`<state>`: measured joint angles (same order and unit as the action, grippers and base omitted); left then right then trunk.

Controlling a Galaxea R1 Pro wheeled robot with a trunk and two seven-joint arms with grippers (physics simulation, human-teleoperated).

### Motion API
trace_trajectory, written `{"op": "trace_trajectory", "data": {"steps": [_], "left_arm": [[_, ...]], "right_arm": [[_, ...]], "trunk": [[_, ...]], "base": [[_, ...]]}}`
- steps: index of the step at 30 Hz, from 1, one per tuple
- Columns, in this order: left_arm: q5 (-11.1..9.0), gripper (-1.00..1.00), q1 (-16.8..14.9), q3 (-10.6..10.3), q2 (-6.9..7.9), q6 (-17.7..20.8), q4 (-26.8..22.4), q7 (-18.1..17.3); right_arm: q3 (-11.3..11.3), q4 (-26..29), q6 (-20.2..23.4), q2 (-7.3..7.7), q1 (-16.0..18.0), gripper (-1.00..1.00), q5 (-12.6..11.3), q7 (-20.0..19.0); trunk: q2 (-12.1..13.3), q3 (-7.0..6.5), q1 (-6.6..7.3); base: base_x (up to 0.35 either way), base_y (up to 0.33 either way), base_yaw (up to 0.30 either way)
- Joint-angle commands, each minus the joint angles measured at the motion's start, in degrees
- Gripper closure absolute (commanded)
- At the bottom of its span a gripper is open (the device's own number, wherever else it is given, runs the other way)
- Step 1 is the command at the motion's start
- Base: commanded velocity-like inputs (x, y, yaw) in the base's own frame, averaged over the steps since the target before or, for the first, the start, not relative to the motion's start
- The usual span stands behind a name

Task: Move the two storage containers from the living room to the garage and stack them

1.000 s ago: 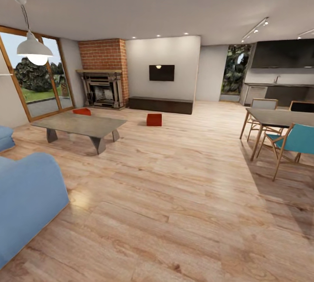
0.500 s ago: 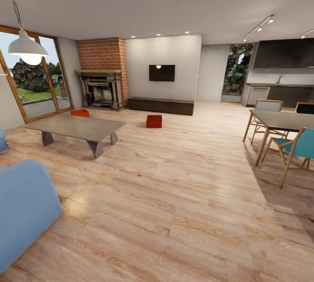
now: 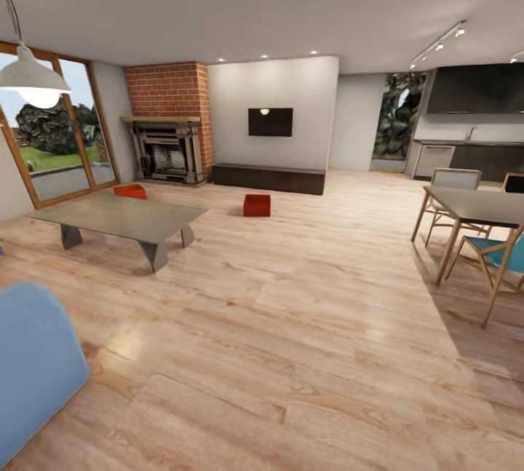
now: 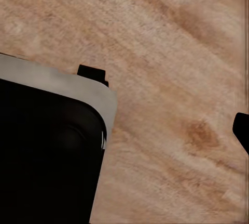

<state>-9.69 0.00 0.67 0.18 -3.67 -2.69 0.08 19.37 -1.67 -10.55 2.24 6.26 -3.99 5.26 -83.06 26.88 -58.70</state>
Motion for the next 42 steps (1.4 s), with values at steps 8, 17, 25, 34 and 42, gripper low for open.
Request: {"op": "trace_trajectory", "data": {"steps": [8, 17, 25, 34, 42], "left_arm": [[-0.3, -1.00, 0.0, 0.1, -0.06, -0.4, -0.1, 0.0], [-0.3, -1.00, 0.0, 0.1, -0.08, -0.6, -0.1, 0.1], [-0.3, -1.00, 0.0, 0.1, -0.05, -0.6, -0.1, 0.1], [-0.3, -1.00, 0.0, 0.1, -0.09, -0.6, -0.1, 0.1], [-0.3, -1.00, 0.0, 0.0, -0.09, -0.6, -0.1, 0.1]], "right_arm": [[0.5, -0.2, -0.3, 0.13, 0.1, -1.00, -0.4, 0.1], [0.4, -0.2, -0.1, 0.22, 0.1, -1.00, -0.6, 0.7], [0.5, -0.2, 0.0, 0.20, 0.1, -1.00, -0.6, 0.9], [0.5, -0.2, -0.1, 0.21, 0.1, -1.00, -0.6, 0.9], [0.4, -0.2, -0.1, 0.20, 0.1, -1.00, -0.6, 0.8]], "trunk": [[0.0, 0.05, -0.03], [0.0, 0.05, -0.03], [0.0, 0.05, -0.03], [0.0, 0.05, -0.03], [0.0, 0.05, -0.03]], "base": [[0.327, 0.000, 0.000], [0.327, 0.000, 0.000], [0.327, 0.021, 0.000], [0.326, 0.102, 0.000], [0.327, 0.120, 0.000]]}}
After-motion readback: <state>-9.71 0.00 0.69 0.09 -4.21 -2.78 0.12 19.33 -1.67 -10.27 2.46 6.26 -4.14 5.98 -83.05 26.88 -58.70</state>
